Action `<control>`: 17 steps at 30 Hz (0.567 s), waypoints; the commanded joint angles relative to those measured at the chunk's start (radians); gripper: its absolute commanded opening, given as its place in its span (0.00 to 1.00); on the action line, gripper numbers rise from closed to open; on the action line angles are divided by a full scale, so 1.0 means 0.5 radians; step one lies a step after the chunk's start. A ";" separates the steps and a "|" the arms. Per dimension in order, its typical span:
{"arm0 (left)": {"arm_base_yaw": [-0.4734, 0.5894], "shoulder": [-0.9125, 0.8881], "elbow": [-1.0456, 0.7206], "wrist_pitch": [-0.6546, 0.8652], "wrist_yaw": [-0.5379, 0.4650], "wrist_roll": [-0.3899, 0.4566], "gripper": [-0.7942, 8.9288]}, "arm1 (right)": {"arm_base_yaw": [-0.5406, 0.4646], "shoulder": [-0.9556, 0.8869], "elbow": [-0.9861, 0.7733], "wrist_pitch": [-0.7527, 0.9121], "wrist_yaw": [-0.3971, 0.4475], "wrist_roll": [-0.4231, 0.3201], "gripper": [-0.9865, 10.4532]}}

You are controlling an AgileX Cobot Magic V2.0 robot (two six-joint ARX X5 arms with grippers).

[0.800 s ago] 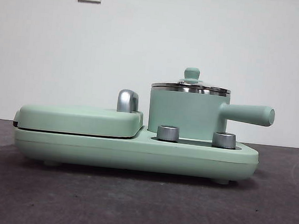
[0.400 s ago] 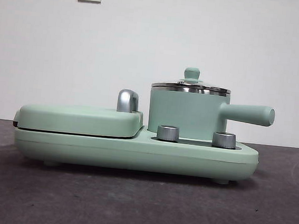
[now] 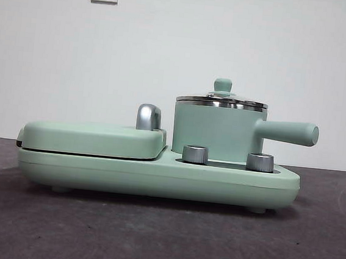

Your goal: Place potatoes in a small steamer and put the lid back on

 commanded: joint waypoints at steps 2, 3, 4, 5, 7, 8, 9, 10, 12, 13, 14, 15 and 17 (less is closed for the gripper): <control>0.269 -0.213 -0.417 0.510 -0.003 0.050 0.11 | 0.014 0.013 0.019 0.018 0.001 0.018 0.10; 0.333 -0.274 -0.527 0.610 -0.003 0.050 0.11 | 0.014 0.013 0.019 0.017 0.001 0.018 0.10; 0.384 -0.326 -0.619 0.686 -0.003 0.050 0.11 | 0.014 0.013 0.019 0.018 0.002 0.018 0.10; 0.434 -0.385 -0.716 0.746 -0.003 0.050 0.11 | 0.014 0.013 0.019 0.018 0.002 0.018 0.10; 0.504 -0.489 -0.880 0.822 -0.003 0.051 0.11 | 0.014 0.013 0.019 0.018 0.001 0.018 0.10; 0.532 -0.540 -0.958 0.846 -0.003 0.053 0.11 | 0.014 0.013 0.019 0.017 0.001 0.018 0.10; 0.557 -0.587 -1.035 0.871 -0.005 0.066 0.11 | 0.014 0.013 0.019 0.017 0.001 0.018 0.10; 0.578 -0.629 -1.104 0.896 -0.006 0.080 0.11 | 0.014 0.013 0.019 0.018 0.001 0.018 0.10; 0.614 -0.698 -1.215 0.925 -0.038 0.095 0.11 | 0.014 0.013 0.019 0.018 0.001 0.018 0.10; 0.629 -0.694 -1.254 0.938 -0.052 0.094 0.11 | 0.014 0.013 0.019 0.018 0.001 0.018 0.10; 0.640 -0.694 -1.279 0.933 -0.054 0.094 0.11 | 0.014 0.013 0.019 0.018 0.001 0.018 0.10; 0.650 -0.693 -1.302 0.925 -0.059 0.095 0.11 | 0.014 0.013 0.019 0.017 0.001 0.018 0.10; 0.669 -0.694 -1.339 0.922 -0.098 0.097 0.11 | 0.014 0.013 0.019 0.017 0.001 0.018 0.10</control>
